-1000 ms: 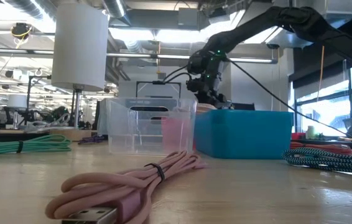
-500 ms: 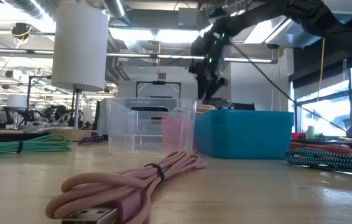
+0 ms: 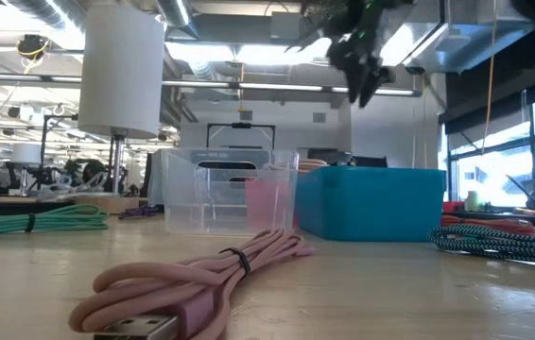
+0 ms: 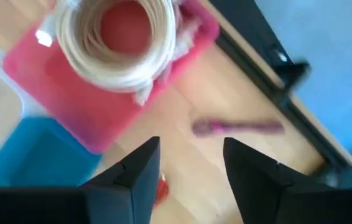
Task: Pick & Place USB Port
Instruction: Put the pink patterned charger cable into the blue bin
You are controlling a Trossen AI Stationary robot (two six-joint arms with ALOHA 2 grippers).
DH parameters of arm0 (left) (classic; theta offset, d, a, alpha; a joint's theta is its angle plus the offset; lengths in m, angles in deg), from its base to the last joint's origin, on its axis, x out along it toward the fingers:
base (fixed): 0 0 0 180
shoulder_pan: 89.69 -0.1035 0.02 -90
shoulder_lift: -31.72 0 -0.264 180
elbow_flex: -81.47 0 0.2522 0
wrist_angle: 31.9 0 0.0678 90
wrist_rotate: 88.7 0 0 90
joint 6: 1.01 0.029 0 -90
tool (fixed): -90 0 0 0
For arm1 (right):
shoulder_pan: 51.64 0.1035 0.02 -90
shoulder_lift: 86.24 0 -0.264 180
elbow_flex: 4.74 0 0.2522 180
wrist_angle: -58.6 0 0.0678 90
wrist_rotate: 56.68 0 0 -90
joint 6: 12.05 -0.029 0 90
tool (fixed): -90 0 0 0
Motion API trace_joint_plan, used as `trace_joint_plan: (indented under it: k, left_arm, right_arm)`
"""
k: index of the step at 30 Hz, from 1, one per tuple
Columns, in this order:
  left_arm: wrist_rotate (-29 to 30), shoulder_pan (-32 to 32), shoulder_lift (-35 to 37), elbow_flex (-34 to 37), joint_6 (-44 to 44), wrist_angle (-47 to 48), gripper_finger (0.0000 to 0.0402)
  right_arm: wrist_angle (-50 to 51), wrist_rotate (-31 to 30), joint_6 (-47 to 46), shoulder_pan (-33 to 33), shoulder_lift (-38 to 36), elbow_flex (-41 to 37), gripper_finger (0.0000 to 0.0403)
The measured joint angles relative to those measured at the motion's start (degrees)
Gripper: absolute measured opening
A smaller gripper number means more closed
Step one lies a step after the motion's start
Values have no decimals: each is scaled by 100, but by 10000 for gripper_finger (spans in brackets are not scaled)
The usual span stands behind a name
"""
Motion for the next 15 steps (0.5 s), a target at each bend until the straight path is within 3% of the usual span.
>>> trace_joint_plan:
  k: [4,7,12,15]
  left_arm:
    - [2,0,0,0,-2,-4,143]
    - [0,0,1,0,0,-3,143]
    - [2,0,1,0,2,-2,143]
    - [2,0,0,0,2,-2,143]
  right_arm:
    - [-75,-656,-427,85,-766,-1052,170]
    - [-464,-809,-771,100,-1412,-2006,165]
    - [-2243,-208,-1240,93,-2253,-3994,163]
    - [-3582,474,-1657,-98,-2471,-5017,164]
